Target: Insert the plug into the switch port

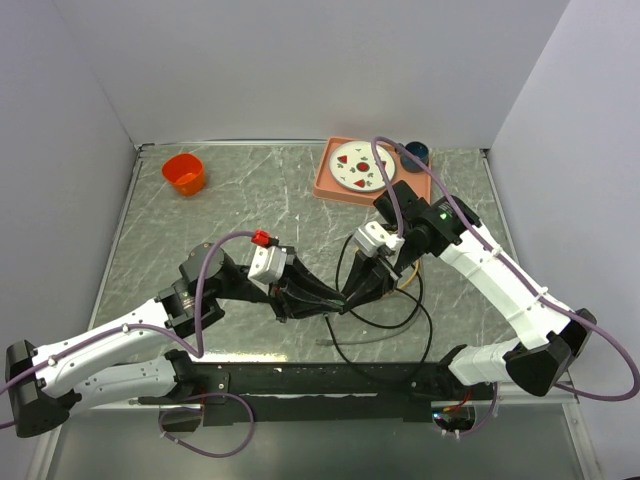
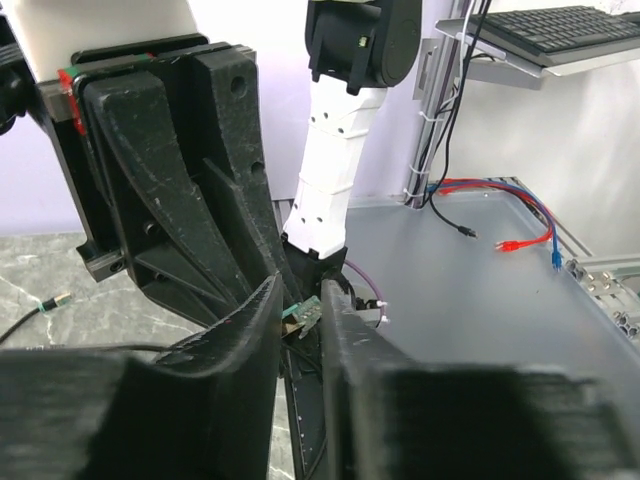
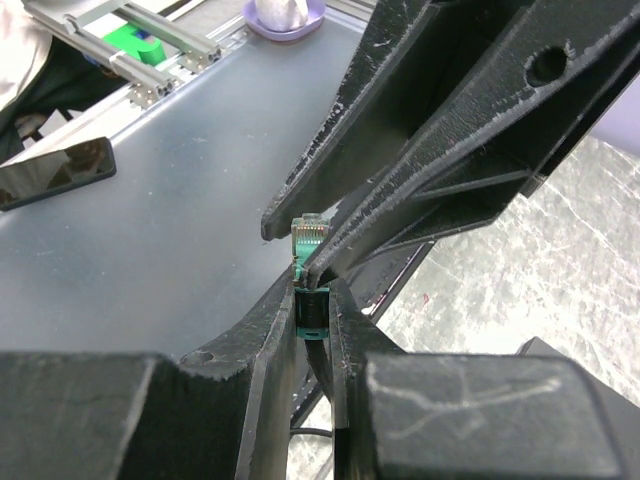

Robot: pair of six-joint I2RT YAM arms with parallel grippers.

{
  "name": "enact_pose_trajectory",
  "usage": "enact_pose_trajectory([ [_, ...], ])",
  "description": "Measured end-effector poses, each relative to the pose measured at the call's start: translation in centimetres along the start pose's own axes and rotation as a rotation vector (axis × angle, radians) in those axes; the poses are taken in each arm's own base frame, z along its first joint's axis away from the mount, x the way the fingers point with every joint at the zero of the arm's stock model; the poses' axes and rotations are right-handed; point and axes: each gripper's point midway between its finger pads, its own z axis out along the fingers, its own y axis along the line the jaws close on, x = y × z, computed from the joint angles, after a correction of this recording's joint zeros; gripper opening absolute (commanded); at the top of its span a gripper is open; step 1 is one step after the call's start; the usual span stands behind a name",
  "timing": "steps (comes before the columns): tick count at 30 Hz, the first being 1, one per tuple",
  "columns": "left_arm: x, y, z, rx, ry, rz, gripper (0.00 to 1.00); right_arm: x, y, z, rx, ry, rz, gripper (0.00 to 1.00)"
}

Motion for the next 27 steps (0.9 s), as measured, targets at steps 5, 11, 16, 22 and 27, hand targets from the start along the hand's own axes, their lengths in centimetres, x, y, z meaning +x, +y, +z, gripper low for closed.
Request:
enact_pose_trajectory([
  [5, -0.3, 0.0, 0.1, -0.002, -0.008, 0.015, 0.01, 0.0, 0.1, 0.0, 0.000, -0.002, 0.017, 0.38],
  [11, -0.3, 1.2, 0.1, -0.083, -0.016, -0.026, 0.01, -0.5, -0.5, -0.5, 0.022, -0.008, 0.009, 0.59],
  [16, 0.0, 2.5, -0.1, -0.168, -0.014, -0.073, 0.01, -0.8, -1.5, -1.4, 0.062, -0.010, 0.023, 0.99],
  [22, -0.2, 3.8, -0.3, -0.251, -0.033, -0.101, 0.01, -0.4, -3.9, -3.7, 0.155, -0.015, 0.078, 1.00],
  [27, -0.2, 4.1, -0.6, -0.280, -0.030, -0.105, 0.01, -0.2, -5.9, -5.6, 0.217, -0.020, 0.137, 1.00],
])
